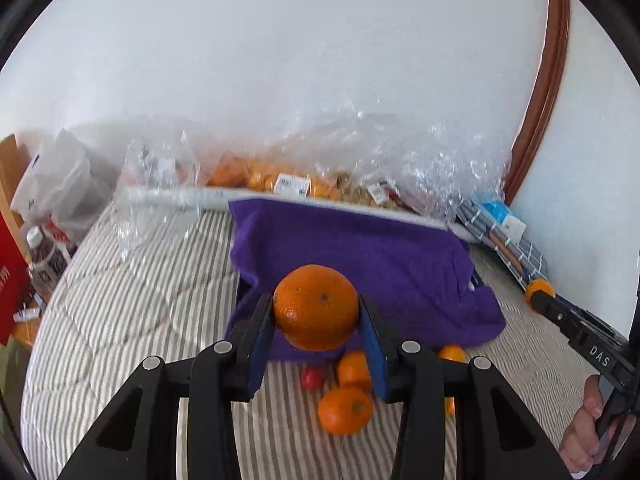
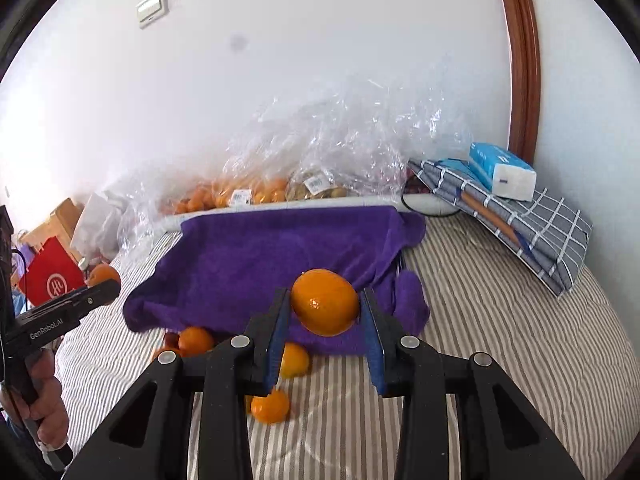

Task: Organize fruits
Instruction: 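Lift the orange with the right gripper while the left gripper lifts its large orange, then lower the orange onto the purple towel and open the right gripper while the left gripper does likewise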

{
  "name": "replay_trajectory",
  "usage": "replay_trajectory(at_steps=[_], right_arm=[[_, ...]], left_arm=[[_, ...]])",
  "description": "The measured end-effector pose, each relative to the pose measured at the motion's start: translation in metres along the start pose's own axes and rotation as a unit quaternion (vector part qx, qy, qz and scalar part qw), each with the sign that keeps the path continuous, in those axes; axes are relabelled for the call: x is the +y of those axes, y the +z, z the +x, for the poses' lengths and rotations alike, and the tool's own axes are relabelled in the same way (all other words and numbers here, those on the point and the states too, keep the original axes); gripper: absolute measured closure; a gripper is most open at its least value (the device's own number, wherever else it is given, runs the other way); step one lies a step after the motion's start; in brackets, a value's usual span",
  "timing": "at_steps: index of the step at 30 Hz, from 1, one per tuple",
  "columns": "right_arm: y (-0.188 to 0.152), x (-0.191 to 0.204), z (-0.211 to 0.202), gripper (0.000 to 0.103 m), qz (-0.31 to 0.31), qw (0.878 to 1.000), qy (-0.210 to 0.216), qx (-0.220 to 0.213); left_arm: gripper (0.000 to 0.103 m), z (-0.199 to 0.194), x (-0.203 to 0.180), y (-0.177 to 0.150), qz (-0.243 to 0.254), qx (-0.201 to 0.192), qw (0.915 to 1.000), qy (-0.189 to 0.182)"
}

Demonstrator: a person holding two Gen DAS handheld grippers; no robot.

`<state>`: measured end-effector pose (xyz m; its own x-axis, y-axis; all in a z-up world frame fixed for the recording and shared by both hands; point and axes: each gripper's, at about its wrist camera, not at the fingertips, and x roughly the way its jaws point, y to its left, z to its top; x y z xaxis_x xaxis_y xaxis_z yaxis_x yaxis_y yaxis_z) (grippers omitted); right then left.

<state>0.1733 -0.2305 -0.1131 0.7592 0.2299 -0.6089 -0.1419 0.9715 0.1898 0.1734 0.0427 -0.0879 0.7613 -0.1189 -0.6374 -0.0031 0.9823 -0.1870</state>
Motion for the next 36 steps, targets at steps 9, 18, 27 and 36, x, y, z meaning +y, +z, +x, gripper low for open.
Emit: replay_trajectory(at_steps=[9, 18, 27, 36], right_arm=[[0.043, 0.001, 0.052, 0.068, 0.016, 1.0, -0.001, -0.008], [0.029, 0.002, 0.102, 0.068, -0.008, 1.0, 0.0, 0.024], [0.02, -0.007, 0.11, 0.068, -0.014, 0.999, -0.019, 0.038], [0.011, -0.013, 0.129, 0.068, 0.001, 0.997, -0.025, 0.073]], left_arm=[[0.064, 0.044, -0.006, 0.041, -0.006, -0.02, 0.9997, 0.012], [0.064, 0.089, 0.015, 0.019, -0.044, 0.009, 0.9989, 0.014], [0.064, 0.106, 0.016, 0.013, -0.038, 0.028, 0.9987, 0.019], [0.064, 0.115, 0.017, 0.008, -0.037, 0.042, 0.998, 0.03]])
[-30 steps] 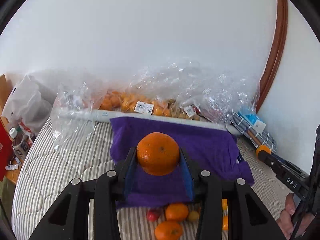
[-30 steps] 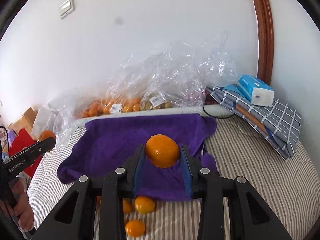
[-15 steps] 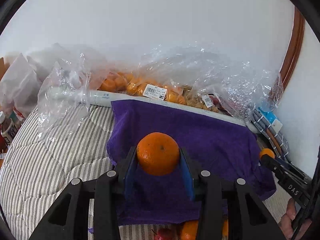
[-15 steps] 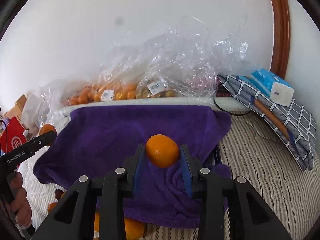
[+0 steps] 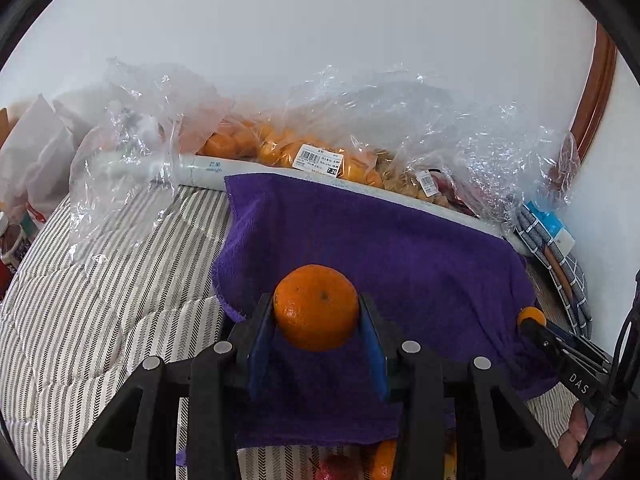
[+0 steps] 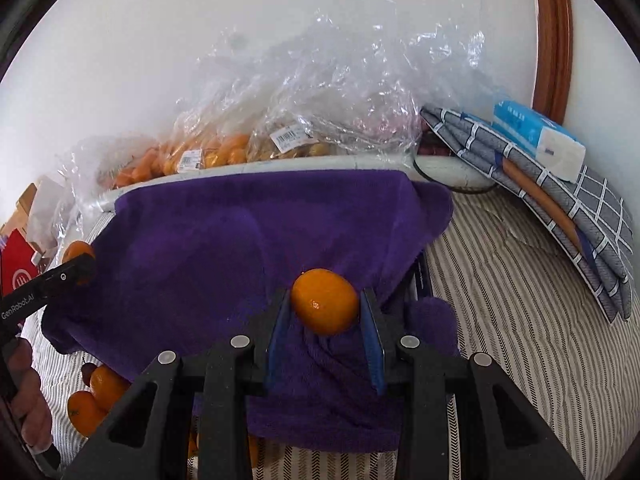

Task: Organize fruits
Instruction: 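Lower the orange onto the purple towel and open the right gripper while the left gripper does likewise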

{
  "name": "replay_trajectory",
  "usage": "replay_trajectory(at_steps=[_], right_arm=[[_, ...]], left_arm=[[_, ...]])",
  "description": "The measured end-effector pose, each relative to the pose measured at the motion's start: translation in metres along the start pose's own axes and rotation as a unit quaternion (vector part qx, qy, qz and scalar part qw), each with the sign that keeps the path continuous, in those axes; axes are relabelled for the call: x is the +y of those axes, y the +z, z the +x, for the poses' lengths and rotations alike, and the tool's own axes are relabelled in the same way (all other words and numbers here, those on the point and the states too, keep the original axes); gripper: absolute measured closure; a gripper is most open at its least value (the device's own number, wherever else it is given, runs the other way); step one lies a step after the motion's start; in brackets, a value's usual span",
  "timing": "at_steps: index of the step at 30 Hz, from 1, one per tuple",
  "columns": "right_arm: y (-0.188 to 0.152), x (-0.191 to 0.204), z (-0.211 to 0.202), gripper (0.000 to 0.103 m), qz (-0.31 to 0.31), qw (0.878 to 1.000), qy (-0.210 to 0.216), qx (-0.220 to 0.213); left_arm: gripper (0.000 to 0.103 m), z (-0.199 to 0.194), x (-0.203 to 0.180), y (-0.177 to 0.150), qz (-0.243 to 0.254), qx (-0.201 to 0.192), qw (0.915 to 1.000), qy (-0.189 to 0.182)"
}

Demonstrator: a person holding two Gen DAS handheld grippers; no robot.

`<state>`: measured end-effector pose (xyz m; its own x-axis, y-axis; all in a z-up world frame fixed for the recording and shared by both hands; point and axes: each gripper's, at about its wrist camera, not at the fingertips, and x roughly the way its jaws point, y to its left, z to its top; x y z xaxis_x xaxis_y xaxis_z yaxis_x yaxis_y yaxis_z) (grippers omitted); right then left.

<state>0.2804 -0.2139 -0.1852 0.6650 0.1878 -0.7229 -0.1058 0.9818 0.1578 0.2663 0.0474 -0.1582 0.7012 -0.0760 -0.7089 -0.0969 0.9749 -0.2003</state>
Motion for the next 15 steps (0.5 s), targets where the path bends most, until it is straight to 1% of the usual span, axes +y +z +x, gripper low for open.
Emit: replay_trajectory(at_steps=[8, 15], right_arm=[[-0.0018, -0.0004, 0.0086, 0.068, 0.004, 1.0, 0.006, 0.019], [-0.0034, 0.0039, 0.0104, 0.068, -0.005, 1.0, 0.008, 0.028]], left_arm=[[0.064, 0.0065, -0.006, -0.0031, 0.014, 0.013, 0.9998, 0.009], [0.064, 0.0084, -0.0069, -0.0041, 0.016, 0.024, 0.9996, 0.007]])
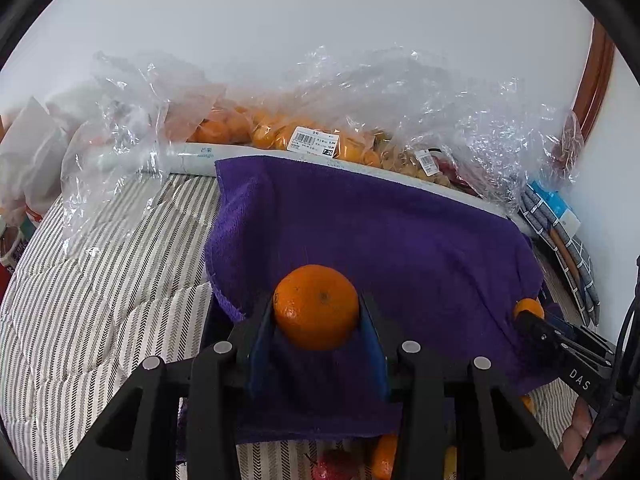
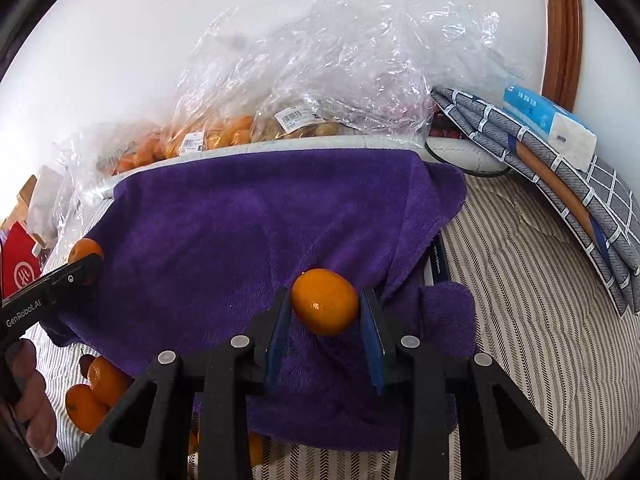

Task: Organize fruits
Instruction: 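Lower the orange onto the purple towel and open the right gripper while the left gripper does likewise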

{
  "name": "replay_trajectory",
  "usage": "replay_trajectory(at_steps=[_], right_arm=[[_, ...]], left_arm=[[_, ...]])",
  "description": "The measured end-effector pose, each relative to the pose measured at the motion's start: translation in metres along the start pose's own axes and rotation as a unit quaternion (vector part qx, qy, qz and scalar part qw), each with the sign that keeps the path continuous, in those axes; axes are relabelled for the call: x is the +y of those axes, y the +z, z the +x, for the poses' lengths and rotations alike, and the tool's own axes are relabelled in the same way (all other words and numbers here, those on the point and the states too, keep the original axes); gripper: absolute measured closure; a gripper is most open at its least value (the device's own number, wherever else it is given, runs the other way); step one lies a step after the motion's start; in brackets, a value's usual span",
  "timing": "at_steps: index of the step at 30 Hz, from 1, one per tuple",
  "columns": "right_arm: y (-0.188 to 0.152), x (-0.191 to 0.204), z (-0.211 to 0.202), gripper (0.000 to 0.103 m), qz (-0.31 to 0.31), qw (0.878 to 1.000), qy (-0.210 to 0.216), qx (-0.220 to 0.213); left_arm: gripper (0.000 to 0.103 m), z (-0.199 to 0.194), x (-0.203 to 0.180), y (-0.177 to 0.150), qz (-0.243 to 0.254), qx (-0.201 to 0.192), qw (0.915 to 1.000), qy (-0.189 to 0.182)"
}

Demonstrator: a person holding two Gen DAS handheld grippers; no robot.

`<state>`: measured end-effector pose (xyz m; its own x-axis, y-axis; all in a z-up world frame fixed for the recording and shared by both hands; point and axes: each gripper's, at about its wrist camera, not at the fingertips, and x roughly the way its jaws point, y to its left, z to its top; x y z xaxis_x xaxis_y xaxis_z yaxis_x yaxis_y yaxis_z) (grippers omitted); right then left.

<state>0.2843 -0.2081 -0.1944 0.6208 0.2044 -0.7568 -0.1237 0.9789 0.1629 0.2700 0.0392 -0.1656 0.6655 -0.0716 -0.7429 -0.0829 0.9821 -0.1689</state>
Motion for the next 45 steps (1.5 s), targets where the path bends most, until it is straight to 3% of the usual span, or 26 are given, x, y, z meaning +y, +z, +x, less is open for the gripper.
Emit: replay_trajectory(at_steps=[9, 11, 13, 19, 23, 32, 35, 42, 45], right_arm=[[0.001, 0.001, 0.001, 0.068, -0.005, 1.0, -0.006, 0.0], [0.001, 0.0, -0.001, 0.063, -0.004, 1.0, -0.006, -0.004], [0.002, 0.0, -0.004, 0.05, -0.004, 1.0, -0.013, -0.008], [0.004, 0.001, -0.011, 0.035, -0.005, 1.0, -0.009, -0.025], [0.004, 0.001, -0.014, 0.031, 0.0, 0.999, -0.011, -0.035], [0.002, -0.001, -0.018, 0.03, 0.007, 0.999, -0.023, -0.049], [0.002, 0.0, -0.02, 0.03, 0.005, 0.998, -0.029, -0.054], [0.002, 0.001, -0.027, 0.03, -0.003, 0.997, -0.039, -0.07], [0.003, -0.002, -0.03, 0.03, 0.01, 0.997, -0.019, -0.071]], left_arm=[[0.064, 0.006, -0.005, -0.002, 0.014, 0.012, 0.9998, 0.002], [0.064, 0.007, -0.005, -0.002, 0.013, 0.012, 0.9998, 0.003], [0.064, 0.007, -0.005, -0.002, 0.013, 0.015, 0.9998, 0.002], [0.064, 0.011, -0.006, -0.003, 0.019, 0.024, 0.9995, 0.006], [0.063, 0.011, -0.006, -0.004, 0.022, 0.027, 0.9994, 0.008], [0.063, 0.012, -0.006, -0.003, 0.022, 0.03, 0.9993, 0.003], [0.056, 0.009, -0.006, -0.003, 0.02, 0.025, 0.9995, -0.006], [0.055, -0.001, -0.004, -0.003, 0.005, 0.002, 0.9999, -0.015], [0.055, -0.011, -0.004, -0.002, 0.002, -0.023, 0.9996, -0.017]])
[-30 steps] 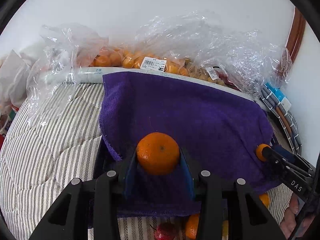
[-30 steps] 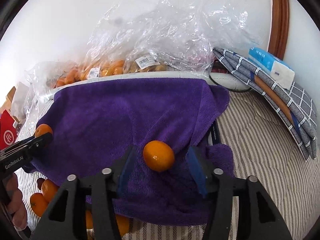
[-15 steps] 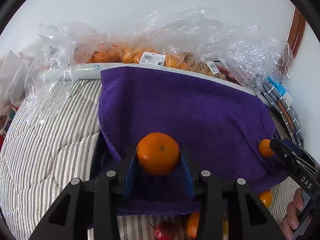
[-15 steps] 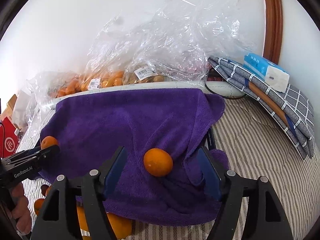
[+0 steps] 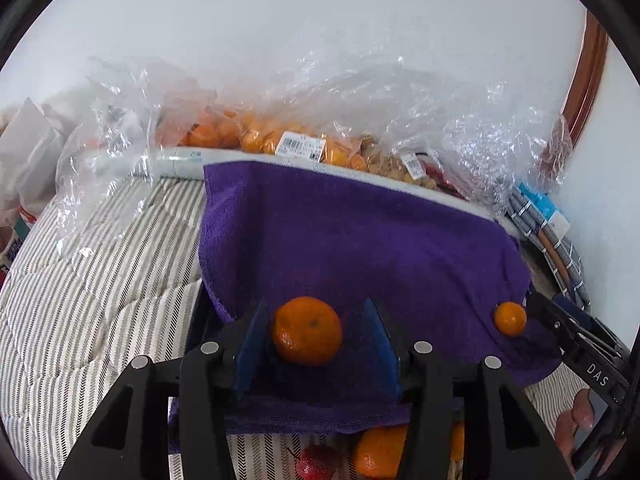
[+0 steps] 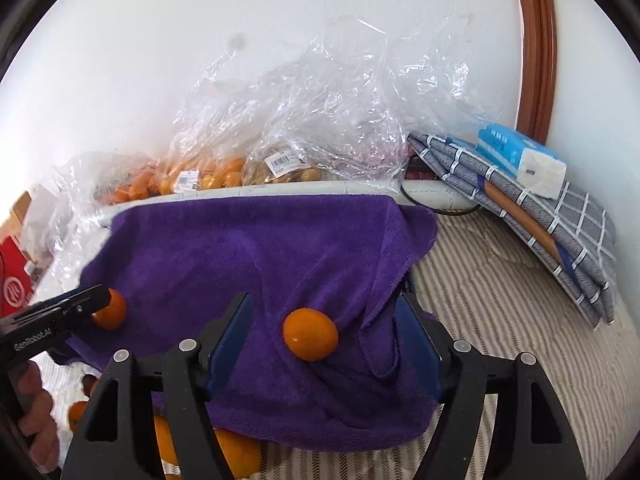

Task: Organize fruits
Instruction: 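Lower the orange onto the purple towel and open the right gripper while the left gripper does likewise, then grasp another orange with the right gripper while the left gripper grasps the red fruit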

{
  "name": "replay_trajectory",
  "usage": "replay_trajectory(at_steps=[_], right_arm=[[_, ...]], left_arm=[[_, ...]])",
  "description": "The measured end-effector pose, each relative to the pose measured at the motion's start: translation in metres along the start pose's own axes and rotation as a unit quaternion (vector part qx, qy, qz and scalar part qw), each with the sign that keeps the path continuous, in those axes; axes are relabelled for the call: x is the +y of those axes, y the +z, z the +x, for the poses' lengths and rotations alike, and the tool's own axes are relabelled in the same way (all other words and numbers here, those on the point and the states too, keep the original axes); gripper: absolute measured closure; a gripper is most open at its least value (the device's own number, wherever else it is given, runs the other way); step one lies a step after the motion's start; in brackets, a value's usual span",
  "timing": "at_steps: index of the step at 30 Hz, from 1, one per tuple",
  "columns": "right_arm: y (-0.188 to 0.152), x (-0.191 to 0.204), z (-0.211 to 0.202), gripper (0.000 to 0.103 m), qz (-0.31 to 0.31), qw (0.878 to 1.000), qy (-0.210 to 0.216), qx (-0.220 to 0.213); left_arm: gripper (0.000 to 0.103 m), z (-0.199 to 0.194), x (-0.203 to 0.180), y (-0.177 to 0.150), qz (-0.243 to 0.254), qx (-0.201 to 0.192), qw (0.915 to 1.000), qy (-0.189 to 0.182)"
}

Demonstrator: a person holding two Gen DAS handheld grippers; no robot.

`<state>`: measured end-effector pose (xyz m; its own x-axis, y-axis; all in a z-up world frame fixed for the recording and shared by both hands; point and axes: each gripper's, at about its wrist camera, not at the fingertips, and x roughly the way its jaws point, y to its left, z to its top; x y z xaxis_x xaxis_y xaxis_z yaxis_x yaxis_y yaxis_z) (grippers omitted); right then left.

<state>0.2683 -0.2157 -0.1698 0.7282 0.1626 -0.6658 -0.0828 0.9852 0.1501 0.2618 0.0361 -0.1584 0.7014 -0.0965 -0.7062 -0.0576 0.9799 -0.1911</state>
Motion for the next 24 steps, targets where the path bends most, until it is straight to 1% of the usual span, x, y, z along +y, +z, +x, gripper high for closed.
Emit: replay_trajectory(at_steps=[2, 3, 7, 8, 11, 13, 15, 17, 20, 24], right_arm=[[0.001, -0.004, -0.002, 0.03, 0.015, 1.0, 0.021, 0.006], [0.002, -0.005, -0.002, 0.03, 0.017, 1.0, 0.025, 0.009], [0.003, -0.003, -0.004, 0.03, 0.005, 1.0, 0.017, 0.01], [0.003, -0.002, -0.005, 0.03, -0.001, 1.0, 0.015, 0.01], [0.004, -0.001, -0.012, 0.033, -0.006, 1.0, 0.018, 0.005], [0.006, -0.001, -0.017, 0.039, -0.005, 1.0, 0.03, 0.006], [0.007, 0.0, -0.022, 0.042, -0.008, 1.0, 0.025, 0.007], [0.005, 0.0, -0.027, 0.048, -0.01, 1.0, 0.024, 0.009], [-0.004, 0.001, -0.037, 0.049, -0.008, 1.0, 0.024, 0.016], [-0.02, 0.004, -0.053, 0.049, -0.009, 1.0, 0.022, 0.021]], left_arm=[[0.055, -0.006, -0.003, 0.001, 0.008, -0.016, 0.9998, 0.006], [0.055, -0.009, -0.005, 0.0, 0.013, -0.022, 0.9997, 0.006], [0.055, -0.014, -0.01, 0.001, 0.021, -0.037, 0.999, 0.017], [0.055, -0.016, -0.011, 0.0, 0.022, -0.04, 0.9989, 0.013], [0.055, -0.017, -0.014, -0.001, 0.03, -0.039, 0.9988, 0.0], [0.055, -0.02, -0.016, -0.002, 0.033, -0.047, 0.9984, 0.0], [0.055, -0.022, -0.018, -0.002, 0.033, -0.047, 0.9983, 0.003], [0.055, -0.025, -0.017, -0.001, 0.026, -0.044, 0.9987, -0.005], [0.055, -0.03, -0.015, -0.003, 0.018, -0.045, 0.9988, -0.007], [0.055, -0.033, -0.008, -0.011, 0.018, -0.038, 0.9991, 0.006]])
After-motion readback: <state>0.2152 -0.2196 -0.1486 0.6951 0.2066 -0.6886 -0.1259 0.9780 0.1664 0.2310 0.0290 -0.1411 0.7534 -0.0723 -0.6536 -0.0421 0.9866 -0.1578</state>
